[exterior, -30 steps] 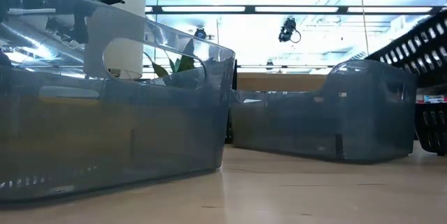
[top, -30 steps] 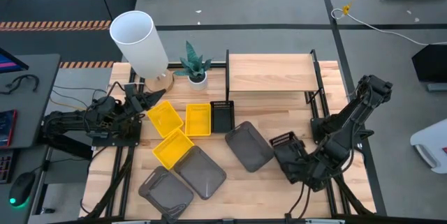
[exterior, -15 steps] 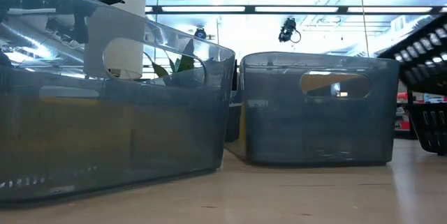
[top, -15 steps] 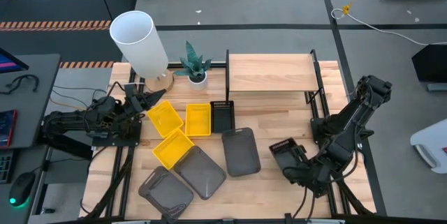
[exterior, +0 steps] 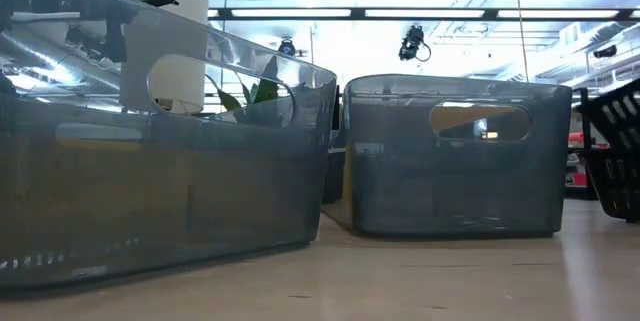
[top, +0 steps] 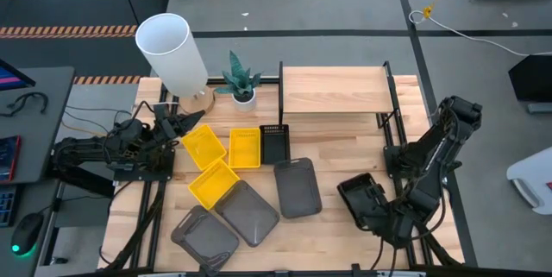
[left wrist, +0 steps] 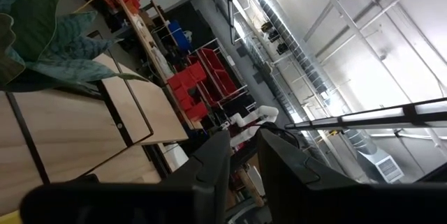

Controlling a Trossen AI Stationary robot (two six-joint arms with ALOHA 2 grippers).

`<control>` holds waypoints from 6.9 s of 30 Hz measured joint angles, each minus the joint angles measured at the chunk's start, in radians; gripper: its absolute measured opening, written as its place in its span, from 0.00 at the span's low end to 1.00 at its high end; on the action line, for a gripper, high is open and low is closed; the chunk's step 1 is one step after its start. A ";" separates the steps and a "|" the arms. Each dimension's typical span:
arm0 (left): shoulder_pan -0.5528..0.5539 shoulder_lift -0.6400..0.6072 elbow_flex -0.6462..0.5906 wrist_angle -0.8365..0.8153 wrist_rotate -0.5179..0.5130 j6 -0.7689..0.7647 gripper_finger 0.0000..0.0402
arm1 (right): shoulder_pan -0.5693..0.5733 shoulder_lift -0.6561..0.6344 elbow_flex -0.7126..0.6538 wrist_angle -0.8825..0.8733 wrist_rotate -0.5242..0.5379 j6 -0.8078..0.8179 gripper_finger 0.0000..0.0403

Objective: Stack baskets on shelf by color
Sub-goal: Stack the bottom black bin on the right black bin, then stack the black bin on the stacked black bin

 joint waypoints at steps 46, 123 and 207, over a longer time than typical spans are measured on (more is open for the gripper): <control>0.000 0.000 0.000 -0.038 -0.011 -0.047 0.17 | -0.235 0.000 0.062 0.061 0.244 -0.083 0.42; 0.000 0.000 0.000 -0.092 0.140 -0.043 0.12 | -0.942 0.540 0.529 0.245 -0.170 -0.789 0.44; 0.000 0.000 0.000 -0.159 0.190 0.062 0.13 | -0.302 -0.144 0.179 -0.181 -0.173 -0.287 0.01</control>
